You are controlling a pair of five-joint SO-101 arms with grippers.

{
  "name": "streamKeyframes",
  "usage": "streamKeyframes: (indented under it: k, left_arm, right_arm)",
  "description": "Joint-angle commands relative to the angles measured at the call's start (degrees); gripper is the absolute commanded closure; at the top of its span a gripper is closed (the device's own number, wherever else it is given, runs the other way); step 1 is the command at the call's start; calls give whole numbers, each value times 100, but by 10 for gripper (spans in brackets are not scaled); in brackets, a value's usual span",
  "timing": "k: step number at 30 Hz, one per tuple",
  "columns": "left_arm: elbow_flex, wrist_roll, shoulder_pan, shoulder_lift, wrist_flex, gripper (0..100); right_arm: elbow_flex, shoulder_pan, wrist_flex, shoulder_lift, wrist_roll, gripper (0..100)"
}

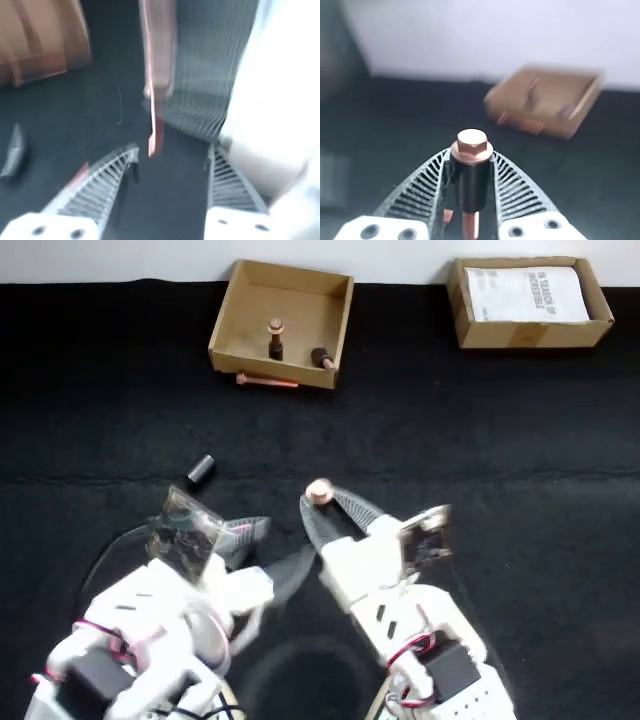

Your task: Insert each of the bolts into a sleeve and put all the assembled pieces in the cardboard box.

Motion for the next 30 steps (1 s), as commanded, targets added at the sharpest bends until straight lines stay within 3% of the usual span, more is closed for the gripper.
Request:
streamKeyframes:
  k: [1, 5, 9, 17, 25, 30]
  left_arm:
    - [-84, -35, -268, -637, 413, 875]
    - [92, -448, -884, -1270, 484, 994]
    - [321, -659, -1473, -1587, 492, 991]
    - [426, -659, -2888, -1543, 237, 991]
    - [1666, -659, -5191, -1552, -2136, 991]
    - [2791, -659, -5912, -1552, -3974, 991]
  right_arm:
    - [646, 629, -620, -48, 62, 992]
    - [57, 1174, -1323, -4, 62, 992]
    - [-725, 1191, -1692, 752, 70, 992]
    - [-3143, 1182, -1771, 3890, 70, 992]
    - [-5393, 1182, -1763, 6360, 88, 992]
    - [-6853, 1182, -1798, 7820, 800, 992]
